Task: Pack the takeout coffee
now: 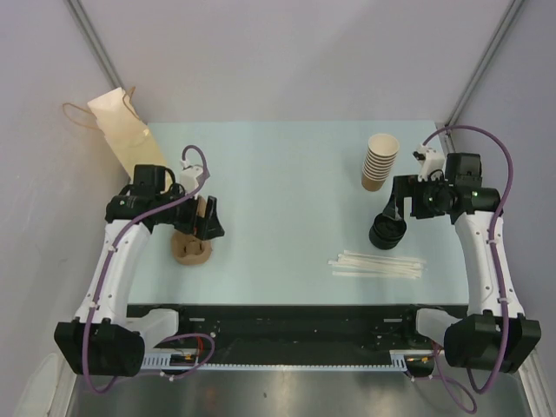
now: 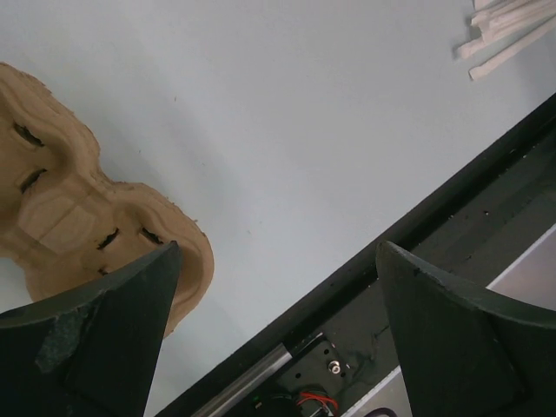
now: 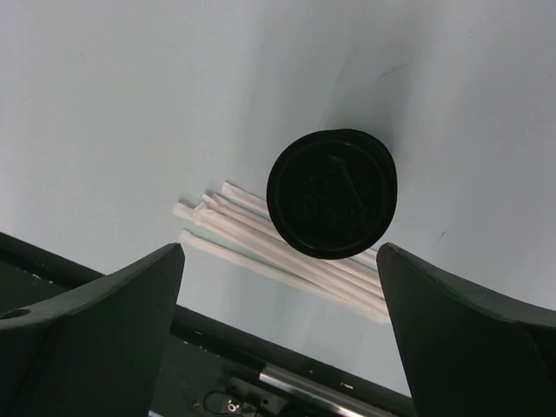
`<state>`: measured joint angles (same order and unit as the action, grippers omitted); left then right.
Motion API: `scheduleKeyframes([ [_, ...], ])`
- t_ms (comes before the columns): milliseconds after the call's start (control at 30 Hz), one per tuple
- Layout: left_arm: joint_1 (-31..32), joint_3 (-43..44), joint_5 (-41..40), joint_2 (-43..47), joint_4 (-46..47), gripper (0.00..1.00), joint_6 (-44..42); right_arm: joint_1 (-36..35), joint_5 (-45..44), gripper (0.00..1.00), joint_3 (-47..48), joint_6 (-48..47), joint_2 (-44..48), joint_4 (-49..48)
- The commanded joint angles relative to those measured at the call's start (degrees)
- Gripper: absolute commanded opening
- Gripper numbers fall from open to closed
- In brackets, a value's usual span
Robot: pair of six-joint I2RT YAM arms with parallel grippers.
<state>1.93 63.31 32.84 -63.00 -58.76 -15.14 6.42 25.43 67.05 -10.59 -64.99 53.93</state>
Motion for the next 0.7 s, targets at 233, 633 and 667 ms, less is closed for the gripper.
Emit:
scheduleKeyframes([
  [233, 0.88, 5.33, -7.07, 3.32, 8.74, 0.99, 1.07, -0.26, -5.21, 1.0, 22.57, -1.18, -13.48, -1.21],
  [633, 1.32, 8.41, -9.82, 1.83, 16.13, 0.99, 4.76, -0.35, -11.98, 1.0, 48.96, 2.67, -32.3, -0.66],
  [667, 1.4, 8.41, -9.12, 1.74, 17.18, 1.0, 5.46, -0.44, -12.85, 1.0, 49.14, 3.29, -33.61, -1.11],
])
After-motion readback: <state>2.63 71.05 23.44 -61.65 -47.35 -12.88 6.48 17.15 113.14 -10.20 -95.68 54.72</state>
